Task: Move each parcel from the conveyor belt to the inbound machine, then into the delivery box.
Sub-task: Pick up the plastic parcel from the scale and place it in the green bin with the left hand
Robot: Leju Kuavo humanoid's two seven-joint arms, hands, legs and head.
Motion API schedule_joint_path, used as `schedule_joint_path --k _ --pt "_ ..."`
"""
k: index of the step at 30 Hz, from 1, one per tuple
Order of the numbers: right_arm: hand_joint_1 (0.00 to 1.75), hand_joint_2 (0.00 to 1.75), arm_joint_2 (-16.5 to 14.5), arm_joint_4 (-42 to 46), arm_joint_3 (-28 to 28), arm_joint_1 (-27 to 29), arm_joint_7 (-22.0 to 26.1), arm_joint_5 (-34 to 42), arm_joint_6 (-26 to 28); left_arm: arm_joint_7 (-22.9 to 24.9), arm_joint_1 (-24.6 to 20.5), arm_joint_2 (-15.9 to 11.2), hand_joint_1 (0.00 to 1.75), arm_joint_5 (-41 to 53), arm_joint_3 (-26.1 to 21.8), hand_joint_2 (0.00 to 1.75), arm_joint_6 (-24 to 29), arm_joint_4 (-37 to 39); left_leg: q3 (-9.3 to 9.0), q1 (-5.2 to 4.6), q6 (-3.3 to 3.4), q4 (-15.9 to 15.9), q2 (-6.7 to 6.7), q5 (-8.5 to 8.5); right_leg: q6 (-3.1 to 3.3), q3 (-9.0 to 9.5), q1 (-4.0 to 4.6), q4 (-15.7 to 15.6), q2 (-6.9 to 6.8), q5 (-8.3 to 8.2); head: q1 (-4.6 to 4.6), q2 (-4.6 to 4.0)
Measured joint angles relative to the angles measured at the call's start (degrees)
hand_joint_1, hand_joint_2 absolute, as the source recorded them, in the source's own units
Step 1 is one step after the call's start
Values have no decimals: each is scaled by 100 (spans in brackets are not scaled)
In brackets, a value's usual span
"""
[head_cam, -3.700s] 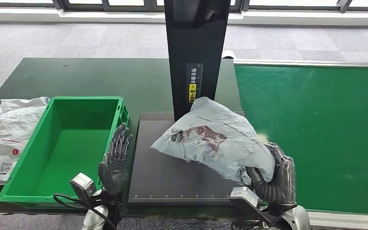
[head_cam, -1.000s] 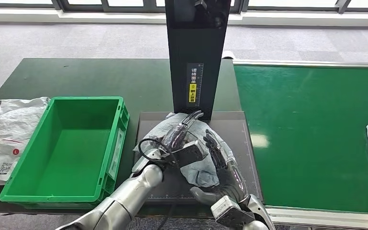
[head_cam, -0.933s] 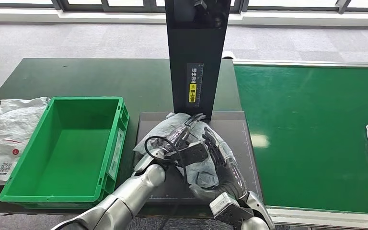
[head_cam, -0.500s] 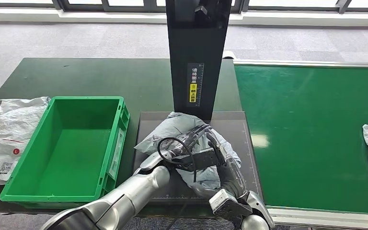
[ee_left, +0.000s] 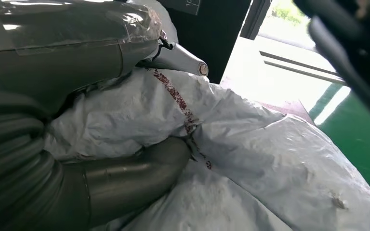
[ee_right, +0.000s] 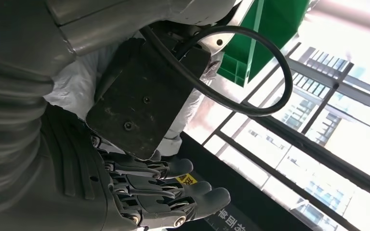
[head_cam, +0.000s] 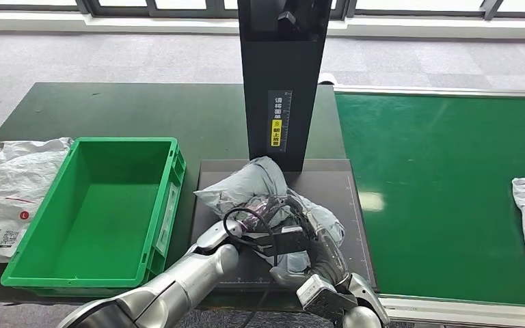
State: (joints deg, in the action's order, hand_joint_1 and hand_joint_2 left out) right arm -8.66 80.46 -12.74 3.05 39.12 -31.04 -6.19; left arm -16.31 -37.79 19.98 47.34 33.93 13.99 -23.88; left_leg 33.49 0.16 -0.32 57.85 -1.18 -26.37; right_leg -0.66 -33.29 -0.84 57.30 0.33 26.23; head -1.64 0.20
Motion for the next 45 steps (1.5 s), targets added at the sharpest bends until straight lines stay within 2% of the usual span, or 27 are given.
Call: schedule_joint_path --k 9,14,17,21,25,29,35,41,45 --pt "0 175 -17 83 0 76 -14 -74 62 -43 80 -7 175 219 -119 175 158 -31 -8 0 0 0 1 0 0 5 0 0 1 0 0 0" --pt "0 175 -44 375 1 316 -119 -153 136 -308 333 -23 175 322 -409 175 879 -310 -6 0 -1 0 4 -1 0 -2 0 0 4 0 1 0" --pt "0 175 -48 621 0 523 -195 -172 181 -527 731 -81 175 321 -696 175 1098 -1063 3 0 -2 0 8 -2 1 -13 0 0 7 0 1 0" --pt "0 175 -48 833 1 733 -250 -162 264 -568 1375 -211 175 456 -1012 175 1090 -2625 15 0 -2 0 9 -3 2 -25 0 0 9 3 0 0" --pt "0 175 -46 980 2 920 -257 -113 346 -586 1954 -374 175 660 -1201 175 1281 -4071 17 0 -5 0 10 -8 2 -27 0 0 9 8 0 0" --pt "0 175 -43 1114 1 1075 -246 -64 378 -722 2424 -516 175 538 -1302 175 1506 -5111 17 0 -6 0 8 -11 2 -27 0 0 8 13 0 0" --pt "0 175 -34 1241 1 1190 -225 -19 410 -1012 2834 -636 175 234 -1367 175 2099 -6067 17 0 -6 0 10 -12 0 -26 0 -1 8 15 0 0" --pt "0 175 -18 1339 0 1273 -224 -12 445 -1040 2999 -756 175 68 -1471 175 2266 -6657 17 1 -6 0 9 -12 1 -25 0 0 7 15 0 0" --pt "0 175 -11 1381 0 1302 -225 -5 451 -1021 3006 -865 175 -352 -1796 175 2328 -6963 14 1 -6 0 11 -12 1 -25 1 0 8 15 0 0"
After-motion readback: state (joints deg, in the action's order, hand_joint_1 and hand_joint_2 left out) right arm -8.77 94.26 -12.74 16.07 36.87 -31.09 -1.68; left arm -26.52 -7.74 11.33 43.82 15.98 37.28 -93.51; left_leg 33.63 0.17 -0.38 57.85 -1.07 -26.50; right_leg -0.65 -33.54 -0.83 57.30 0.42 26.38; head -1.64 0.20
